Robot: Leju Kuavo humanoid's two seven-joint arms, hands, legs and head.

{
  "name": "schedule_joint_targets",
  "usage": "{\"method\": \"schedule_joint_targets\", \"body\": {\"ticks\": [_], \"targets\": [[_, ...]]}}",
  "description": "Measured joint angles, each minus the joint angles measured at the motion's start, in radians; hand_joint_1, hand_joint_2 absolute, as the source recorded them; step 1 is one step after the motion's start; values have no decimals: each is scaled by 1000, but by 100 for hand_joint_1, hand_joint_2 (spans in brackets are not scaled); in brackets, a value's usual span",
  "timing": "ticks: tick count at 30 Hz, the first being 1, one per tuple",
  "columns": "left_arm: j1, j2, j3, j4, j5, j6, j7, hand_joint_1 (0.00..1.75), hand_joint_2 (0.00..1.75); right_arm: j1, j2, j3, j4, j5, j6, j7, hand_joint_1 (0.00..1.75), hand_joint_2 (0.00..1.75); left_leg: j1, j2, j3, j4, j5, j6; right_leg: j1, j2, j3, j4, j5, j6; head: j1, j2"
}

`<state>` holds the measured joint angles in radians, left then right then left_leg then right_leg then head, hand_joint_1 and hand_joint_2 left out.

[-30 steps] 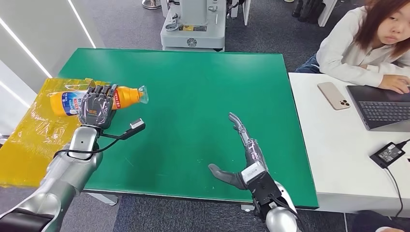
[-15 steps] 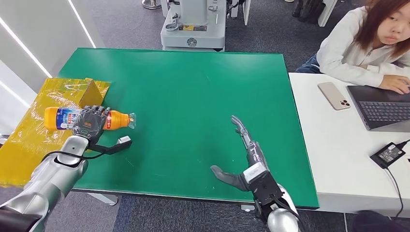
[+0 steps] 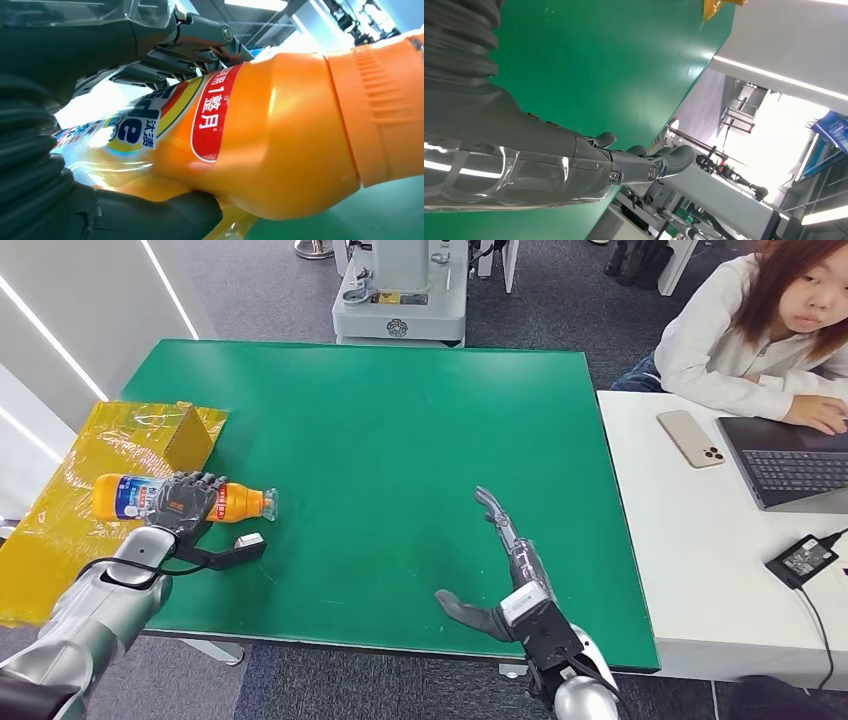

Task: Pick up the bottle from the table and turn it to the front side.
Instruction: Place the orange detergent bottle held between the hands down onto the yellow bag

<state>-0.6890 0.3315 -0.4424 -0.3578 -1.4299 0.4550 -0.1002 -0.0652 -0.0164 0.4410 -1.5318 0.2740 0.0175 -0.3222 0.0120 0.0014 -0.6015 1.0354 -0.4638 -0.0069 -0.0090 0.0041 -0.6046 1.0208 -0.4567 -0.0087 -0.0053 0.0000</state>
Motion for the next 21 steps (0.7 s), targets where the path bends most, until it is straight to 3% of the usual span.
{"method": "schedule_joint_targets", "body": {"ticks": [9,10,12,14,21], "targets": [[0,-1,25,8,19,-34,-21,171,175,-10,-1,0,0,12,4,8,0,175,0,0,0,0,0,0,0,0,0,0,0,0,0,0],[0,-2,28,8,21,-37,-22,161,175,-12,-1,0,0,12,4,8,0,175,0,0,0,0,0,0,0,0,0,0,0,0,0,0],[0,-2,33,9,24,-41,-25,74,175,-15,-2,0,0,12,4,8,0,175,0,0,0,0,0,0,0,0,0,0,0,0,0,0],[0,-3,37,11,33,-47,-32,0,175,-17,-4,0,1,12,5,8,0,175,0,0,0,0,0,0,0,0,0,0,0,0,0,0],[9,-8,81,16,74,-45,-56,0,175,-18,-12,0,1,12,5,8,0,175,0,0,0,0,0,0,0,0,0,0,0,0,0,0]]}}
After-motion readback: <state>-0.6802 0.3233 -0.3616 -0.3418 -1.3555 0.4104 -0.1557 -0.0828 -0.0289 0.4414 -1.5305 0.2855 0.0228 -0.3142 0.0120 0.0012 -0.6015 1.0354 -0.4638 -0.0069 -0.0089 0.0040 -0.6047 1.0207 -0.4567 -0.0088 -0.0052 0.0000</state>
